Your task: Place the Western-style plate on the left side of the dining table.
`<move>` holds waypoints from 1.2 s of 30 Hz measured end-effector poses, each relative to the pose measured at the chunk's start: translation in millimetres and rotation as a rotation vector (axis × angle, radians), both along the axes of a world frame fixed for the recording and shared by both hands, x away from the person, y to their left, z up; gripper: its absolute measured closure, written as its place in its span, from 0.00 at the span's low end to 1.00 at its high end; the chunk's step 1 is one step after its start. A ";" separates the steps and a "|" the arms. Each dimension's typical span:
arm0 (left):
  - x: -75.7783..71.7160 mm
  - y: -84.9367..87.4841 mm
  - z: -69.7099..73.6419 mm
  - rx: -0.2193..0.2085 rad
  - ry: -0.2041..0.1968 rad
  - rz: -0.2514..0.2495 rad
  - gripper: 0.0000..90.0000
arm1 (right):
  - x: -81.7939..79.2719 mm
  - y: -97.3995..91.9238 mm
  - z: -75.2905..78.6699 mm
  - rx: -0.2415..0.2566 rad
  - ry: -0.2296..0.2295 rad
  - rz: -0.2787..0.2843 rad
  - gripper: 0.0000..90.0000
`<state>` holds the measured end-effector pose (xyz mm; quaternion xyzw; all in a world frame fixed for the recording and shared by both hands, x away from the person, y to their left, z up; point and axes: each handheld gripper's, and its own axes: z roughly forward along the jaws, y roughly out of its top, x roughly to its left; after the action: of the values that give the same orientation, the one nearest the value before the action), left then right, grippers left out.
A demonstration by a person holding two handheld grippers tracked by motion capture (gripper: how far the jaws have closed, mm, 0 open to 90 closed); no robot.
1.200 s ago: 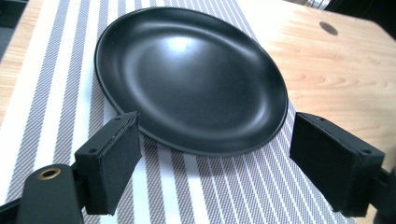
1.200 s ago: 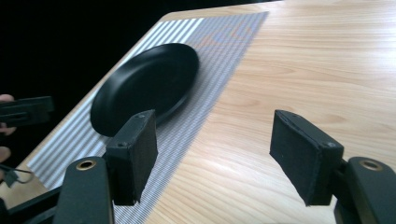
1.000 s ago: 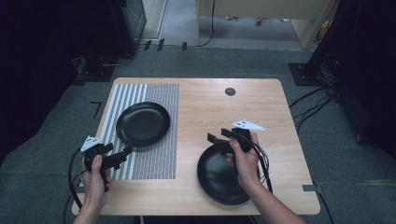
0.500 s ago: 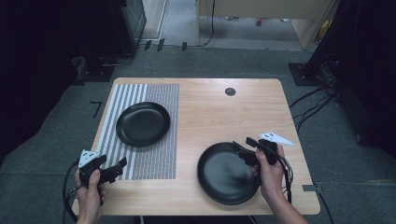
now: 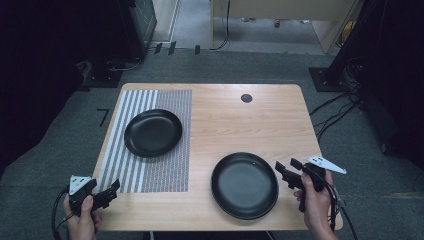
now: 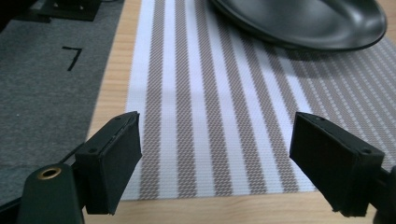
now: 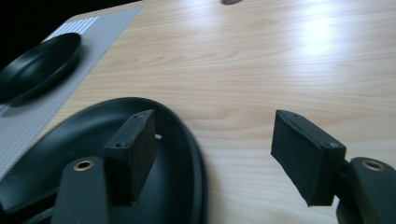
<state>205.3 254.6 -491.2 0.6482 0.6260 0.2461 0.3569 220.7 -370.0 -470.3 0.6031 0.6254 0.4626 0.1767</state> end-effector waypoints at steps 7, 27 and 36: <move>-9.7 11.7 -7.0 0.045 0.008 0.000 0.18 | -13.1 -24.9 -25.0 -0.044 0.041 -0.066 0.34; -13.3 15.8 -22.3 0.075 0.036 -0.019 0.18 | -52.7 -69.8 -53.1 -0.105 0.102 -0.172 0.34; -12.7 13.0 -25.2 0.105 0.052 -0.018 0.18 | -63.3 -78.7 -56.9 -0.185 0.068 -0.185 0.32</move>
<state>192.6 267.6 -516.4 0.6779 0.6153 0.2586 0.3083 157.4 -448.7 -527.2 0.6546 0.6127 0.3639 0.2524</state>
